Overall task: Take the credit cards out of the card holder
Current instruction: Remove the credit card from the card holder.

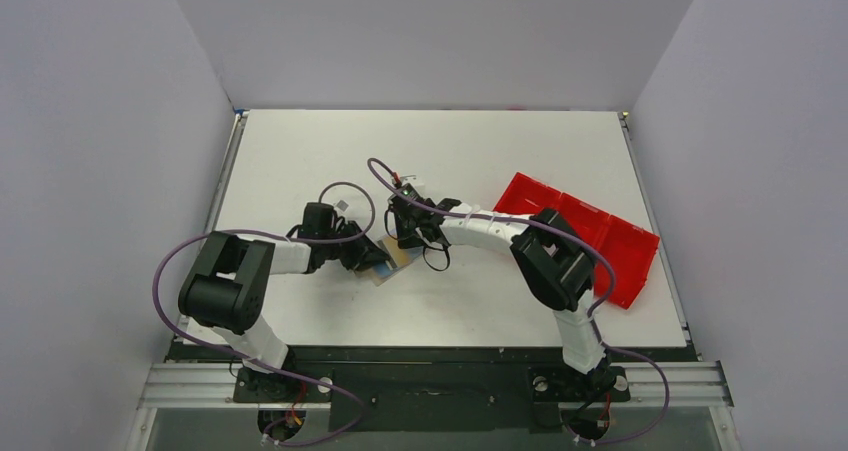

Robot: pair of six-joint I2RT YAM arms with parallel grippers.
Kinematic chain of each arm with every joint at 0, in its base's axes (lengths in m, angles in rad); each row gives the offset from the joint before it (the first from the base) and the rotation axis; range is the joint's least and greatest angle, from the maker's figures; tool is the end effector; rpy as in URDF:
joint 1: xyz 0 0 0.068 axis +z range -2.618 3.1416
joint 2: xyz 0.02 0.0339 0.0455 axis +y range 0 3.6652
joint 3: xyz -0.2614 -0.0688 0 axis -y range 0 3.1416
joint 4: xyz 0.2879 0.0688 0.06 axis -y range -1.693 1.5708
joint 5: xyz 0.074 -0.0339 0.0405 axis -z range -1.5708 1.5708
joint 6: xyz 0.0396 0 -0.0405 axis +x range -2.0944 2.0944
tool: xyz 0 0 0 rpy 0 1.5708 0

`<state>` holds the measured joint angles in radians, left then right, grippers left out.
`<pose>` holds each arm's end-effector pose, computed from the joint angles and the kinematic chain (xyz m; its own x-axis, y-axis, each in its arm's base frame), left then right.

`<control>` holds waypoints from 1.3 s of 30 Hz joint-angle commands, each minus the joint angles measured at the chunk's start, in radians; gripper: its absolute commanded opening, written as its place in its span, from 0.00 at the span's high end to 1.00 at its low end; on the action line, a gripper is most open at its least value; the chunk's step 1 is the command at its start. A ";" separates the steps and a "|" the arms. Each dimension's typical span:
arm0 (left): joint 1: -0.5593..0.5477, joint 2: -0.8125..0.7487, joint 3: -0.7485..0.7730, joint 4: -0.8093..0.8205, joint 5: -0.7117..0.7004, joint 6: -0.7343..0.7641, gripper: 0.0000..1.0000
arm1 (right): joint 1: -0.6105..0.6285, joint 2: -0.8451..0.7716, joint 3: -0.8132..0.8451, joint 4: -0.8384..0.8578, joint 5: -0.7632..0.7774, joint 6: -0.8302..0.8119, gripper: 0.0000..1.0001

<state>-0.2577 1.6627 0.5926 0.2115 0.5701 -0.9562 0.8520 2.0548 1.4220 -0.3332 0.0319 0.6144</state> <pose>0.2895 -0.0984 0.0688 -0.8760 -0.4804 -0.0431 -0.2776 0.5752 -0.7695 0.3130 0.3558 0.1296 -0.8694 -0.1186 -0.4797 -0.2926 0.9058 0.3063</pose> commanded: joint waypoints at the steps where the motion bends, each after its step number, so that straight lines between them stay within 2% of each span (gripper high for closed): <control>1: 0.008 -0.008 -0.016 0.040 0.018 -0.001 0.86 | -0.001 0.085 -0.026 -0.092 0.018 -0.009 1.00; 7: 0.013 -0.024 -0.034 0.055 0.023 -0.005 0.89 | 0.000 0.093 -0.026 -0.092 0.018 -0.009 1.00; 17: 0.021 -0.034 -0.046 0.084 0.036 -0.016 1.00 | 0.000 0.099 -0.024 -0.093 0.019 -0.007 1.00; 24: 0.022 -0.041 -0.048 0.092 0.040 -0.026 1.00 | 0.000 0.105 -0.026 -0.092 0.020 -0.008 1.00; 39: 0.061 -0.071 -0.021 -0.106 -0.047 0.079 1.00 | -0.014 0.104 -0.048 -0.089 0.030 -0.005 1.00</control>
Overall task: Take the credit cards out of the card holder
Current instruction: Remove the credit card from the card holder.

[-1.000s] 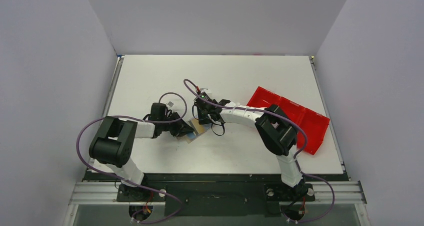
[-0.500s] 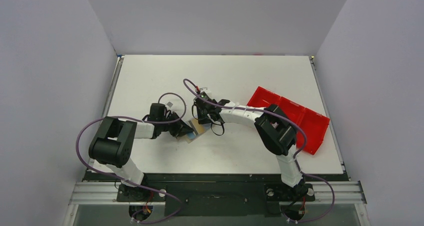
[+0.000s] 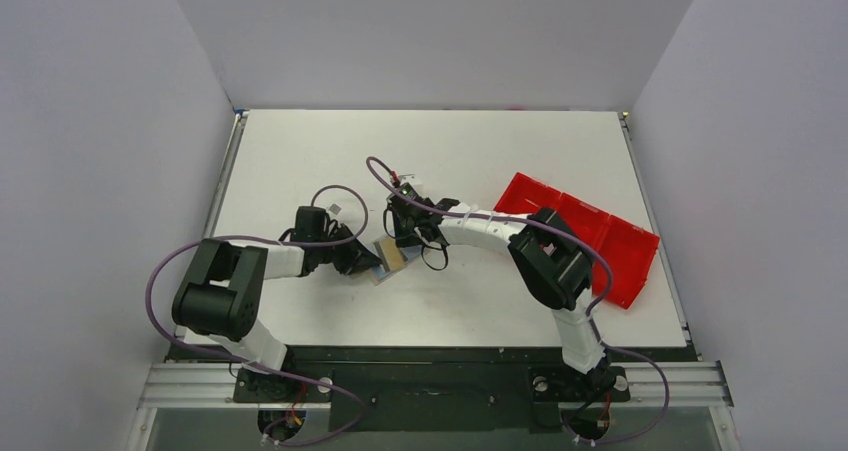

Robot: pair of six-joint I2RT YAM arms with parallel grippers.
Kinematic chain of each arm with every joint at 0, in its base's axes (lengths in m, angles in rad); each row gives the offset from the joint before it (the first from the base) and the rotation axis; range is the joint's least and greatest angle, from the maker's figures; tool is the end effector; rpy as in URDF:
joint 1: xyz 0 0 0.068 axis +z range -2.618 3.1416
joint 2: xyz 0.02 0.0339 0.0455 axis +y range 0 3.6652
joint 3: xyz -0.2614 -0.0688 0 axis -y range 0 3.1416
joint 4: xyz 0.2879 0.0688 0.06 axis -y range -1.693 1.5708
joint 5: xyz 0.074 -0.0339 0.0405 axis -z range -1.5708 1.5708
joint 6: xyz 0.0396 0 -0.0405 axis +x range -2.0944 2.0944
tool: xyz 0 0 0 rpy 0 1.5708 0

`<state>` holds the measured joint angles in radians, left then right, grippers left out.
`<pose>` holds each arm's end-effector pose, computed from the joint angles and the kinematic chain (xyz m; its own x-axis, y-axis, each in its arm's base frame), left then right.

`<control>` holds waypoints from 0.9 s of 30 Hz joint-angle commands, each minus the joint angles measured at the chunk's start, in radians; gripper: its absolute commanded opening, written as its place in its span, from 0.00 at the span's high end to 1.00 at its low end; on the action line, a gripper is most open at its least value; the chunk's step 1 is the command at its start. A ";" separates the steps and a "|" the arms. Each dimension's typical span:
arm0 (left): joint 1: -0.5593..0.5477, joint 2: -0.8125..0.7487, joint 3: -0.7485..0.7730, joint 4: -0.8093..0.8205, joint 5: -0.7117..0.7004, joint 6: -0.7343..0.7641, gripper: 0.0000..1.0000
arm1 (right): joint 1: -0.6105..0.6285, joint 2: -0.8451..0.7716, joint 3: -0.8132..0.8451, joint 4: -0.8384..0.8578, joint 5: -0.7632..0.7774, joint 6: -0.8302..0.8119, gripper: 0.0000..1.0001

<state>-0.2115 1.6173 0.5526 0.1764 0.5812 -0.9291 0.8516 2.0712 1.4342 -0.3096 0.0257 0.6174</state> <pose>0.2807 -0.0825 0.0688 -0.8659 -0.4989 -0.0362 -0.3001 0.5761 -0.7603 0.3163 0.3596 0.1277 -0.8655 -0.1100 -0.4886 -0.2957 0.8996 0.3213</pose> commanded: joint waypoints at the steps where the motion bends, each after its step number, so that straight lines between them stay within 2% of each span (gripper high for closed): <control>1: 0.015 -0.024 0.021 -0.076 -0.061 0.055 1.00 | -0.014 0.086 -0.060 -0.112 0.035 -0.009 1.00; 13: 0.023 -0.016 0.029 -0.158 -0.143 0.067 1.00 | -0.022 0.085 -0.062 -0.108 0.024 -0.011 1.00; 27: 0.056 -0.083 0.015 -0.246 -0.196 0.088 1.00 | -0.023 0.093 -0.064 -0.109 0.025 -0.013 1.00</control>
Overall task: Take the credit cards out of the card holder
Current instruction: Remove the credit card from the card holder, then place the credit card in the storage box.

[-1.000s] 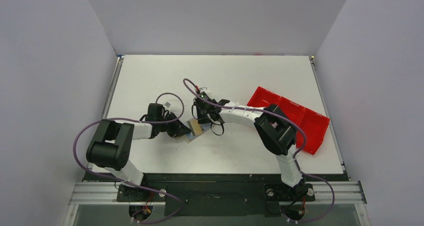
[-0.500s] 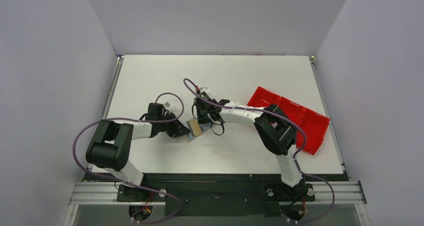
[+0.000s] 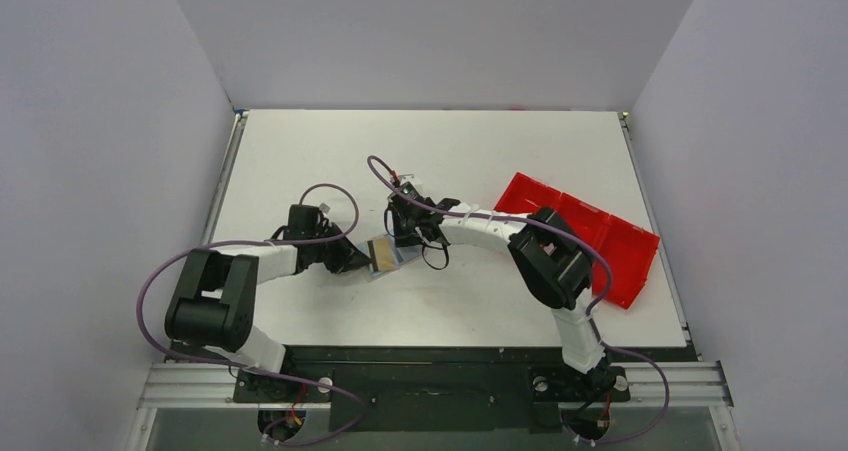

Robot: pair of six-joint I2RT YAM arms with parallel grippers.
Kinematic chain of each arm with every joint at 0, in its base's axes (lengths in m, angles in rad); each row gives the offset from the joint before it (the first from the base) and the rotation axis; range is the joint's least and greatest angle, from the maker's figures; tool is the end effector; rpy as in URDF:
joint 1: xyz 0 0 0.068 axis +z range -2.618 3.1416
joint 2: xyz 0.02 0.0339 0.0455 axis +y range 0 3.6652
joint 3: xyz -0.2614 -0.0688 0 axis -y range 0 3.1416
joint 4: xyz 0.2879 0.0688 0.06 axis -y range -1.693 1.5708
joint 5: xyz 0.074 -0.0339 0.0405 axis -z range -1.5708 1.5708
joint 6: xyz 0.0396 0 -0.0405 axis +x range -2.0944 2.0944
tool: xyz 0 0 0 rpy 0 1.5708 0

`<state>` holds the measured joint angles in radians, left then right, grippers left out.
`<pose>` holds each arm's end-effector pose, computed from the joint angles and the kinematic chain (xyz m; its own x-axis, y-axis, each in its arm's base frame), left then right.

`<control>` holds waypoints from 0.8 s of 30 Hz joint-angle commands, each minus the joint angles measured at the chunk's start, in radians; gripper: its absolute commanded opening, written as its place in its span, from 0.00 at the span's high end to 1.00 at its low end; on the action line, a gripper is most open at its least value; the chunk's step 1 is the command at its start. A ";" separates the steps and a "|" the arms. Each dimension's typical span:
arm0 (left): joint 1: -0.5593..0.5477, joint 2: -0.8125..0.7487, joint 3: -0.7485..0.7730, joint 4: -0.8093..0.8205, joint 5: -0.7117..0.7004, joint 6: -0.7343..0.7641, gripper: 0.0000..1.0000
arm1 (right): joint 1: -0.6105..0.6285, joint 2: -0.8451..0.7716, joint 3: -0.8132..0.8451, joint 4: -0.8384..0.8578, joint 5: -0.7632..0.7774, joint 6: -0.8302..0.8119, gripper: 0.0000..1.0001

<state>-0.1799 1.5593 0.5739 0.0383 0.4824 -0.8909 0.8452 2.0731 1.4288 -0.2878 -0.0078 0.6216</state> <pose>0.2818 -0.0699 0.0795 -0.8327 -0.5488 -0.0744 -0.3538 0.6304 -0.6909 0.3182 0.3591 0.1265 -0.8705 -0.1039 -0.4810 -0.3004 0.8864 0.3523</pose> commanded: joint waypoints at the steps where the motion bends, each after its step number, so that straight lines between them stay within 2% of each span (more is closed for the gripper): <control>1: 0.024 -0.028 -0.006 -0.109 -0.098 0.050 1.00 | -0.018 0.092 -0.059 -0.131 0.058 -0.017 1.00; 8: 0.026 -0.061 -0.004 -0.112 -0.086 0.048 1.00 | -0.019 0.095 -0.059 -0.131 0.058 -0.018 1.00; 12: 0.026 -0.099 0.016 -0.168 -0.117 0.056 1.00 | -0.021 0.091 -0.058 -0.130 0.055 -0.018 1.00; 24: 0.024 -0.199 0.089 -0.273 -0.118 0.080 1.00 | -0.045 -0.025 0.017 -0.156 0.017 -0.024 1.00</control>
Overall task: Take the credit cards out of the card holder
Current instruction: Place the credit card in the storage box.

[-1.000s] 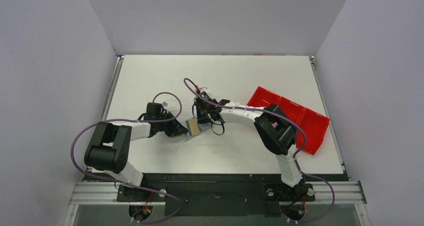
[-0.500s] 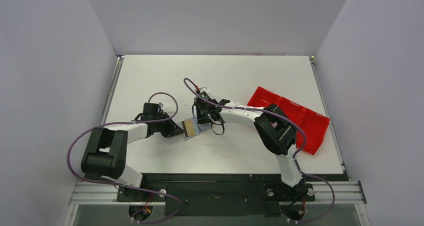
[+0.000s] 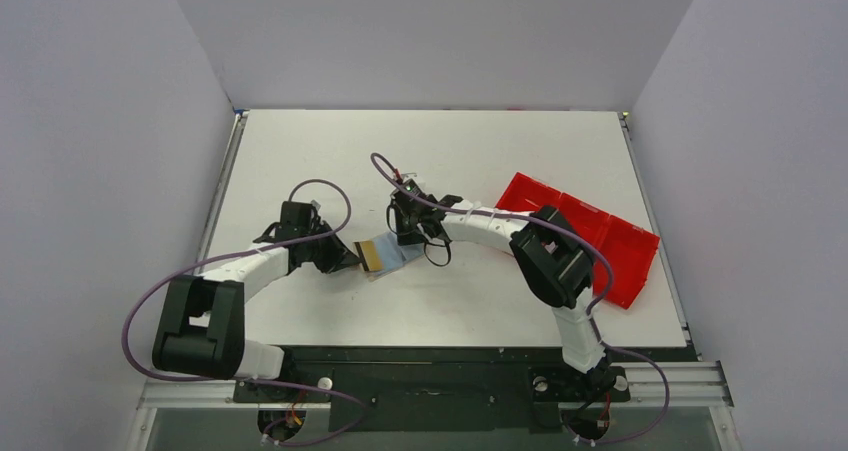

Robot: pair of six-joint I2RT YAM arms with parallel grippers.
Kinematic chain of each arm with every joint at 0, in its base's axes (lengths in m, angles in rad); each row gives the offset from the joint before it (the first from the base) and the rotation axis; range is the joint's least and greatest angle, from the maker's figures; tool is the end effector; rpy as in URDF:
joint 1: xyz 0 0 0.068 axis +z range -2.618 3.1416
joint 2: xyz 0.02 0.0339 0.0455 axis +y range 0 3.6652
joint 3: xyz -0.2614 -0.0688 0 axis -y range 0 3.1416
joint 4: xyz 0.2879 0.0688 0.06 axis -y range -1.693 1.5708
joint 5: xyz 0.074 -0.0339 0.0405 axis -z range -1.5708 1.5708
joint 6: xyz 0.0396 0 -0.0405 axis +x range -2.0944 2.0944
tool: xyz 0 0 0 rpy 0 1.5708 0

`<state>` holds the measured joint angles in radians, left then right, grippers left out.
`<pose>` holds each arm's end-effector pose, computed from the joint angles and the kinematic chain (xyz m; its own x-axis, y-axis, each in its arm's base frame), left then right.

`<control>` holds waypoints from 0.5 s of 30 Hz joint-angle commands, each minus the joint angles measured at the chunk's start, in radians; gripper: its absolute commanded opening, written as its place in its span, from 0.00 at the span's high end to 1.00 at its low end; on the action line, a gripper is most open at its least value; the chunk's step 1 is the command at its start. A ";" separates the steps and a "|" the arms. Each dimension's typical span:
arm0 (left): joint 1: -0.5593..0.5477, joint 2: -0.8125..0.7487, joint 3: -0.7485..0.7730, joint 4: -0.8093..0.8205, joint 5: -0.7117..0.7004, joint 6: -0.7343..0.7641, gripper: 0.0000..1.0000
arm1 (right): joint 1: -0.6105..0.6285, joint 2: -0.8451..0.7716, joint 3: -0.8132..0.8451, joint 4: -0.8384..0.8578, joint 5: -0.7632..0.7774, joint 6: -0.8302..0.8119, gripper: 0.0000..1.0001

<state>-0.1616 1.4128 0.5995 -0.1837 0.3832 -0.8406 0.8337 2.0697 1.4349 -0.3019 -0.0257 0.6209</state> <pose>0.2744 -0.0597 0.1107 -0.8133 -0.5675 -0.1281 -0.3844 0.6895 -0.6139 0.3217 0.3559 0.1291 -0.8770 -0.1008 -0.4698 -0.2953 0.8844 0.3615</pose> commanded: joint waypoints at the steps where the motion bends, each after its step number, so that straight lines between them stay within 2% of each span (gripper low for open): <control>1: 0.006 -0.062 0.074 -0.063 -0.019 0.031 1.00 | -0.037 -0.033 0.018 -0.146 0.034 -0.023 0.98; 2: 0.005 -0.066 0.079 -0.068 -0.017 0.032 1.00 | -0.039 -0.040 0.028 -0.148 0.035 -0.022 0.96; 6: 0.007 -0.083 0.110 -0.086 -0.006 0.034 1.00 | -0.052 -0.088 0.050 -0.153 -0.001 -0.017 0.71; 10: 0.006 -0.096 0.137 -0.072 0.021 0.023 1.00 | -0.064 -0.147 0.059 -0.156 -0.014 -0.012 0.53; 15: 0.006 -0.108 0.171 -0.035 0.076 -0.003 1.00 | -0.095 -0.237 0.015 -0.116 -0.077 0.007 0.45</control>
<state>-0.1616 1.3445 0.7029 -0.2543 0.4004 -0.8303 0.7631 1.9656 1.4528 -0.4568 -0.0475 0.6136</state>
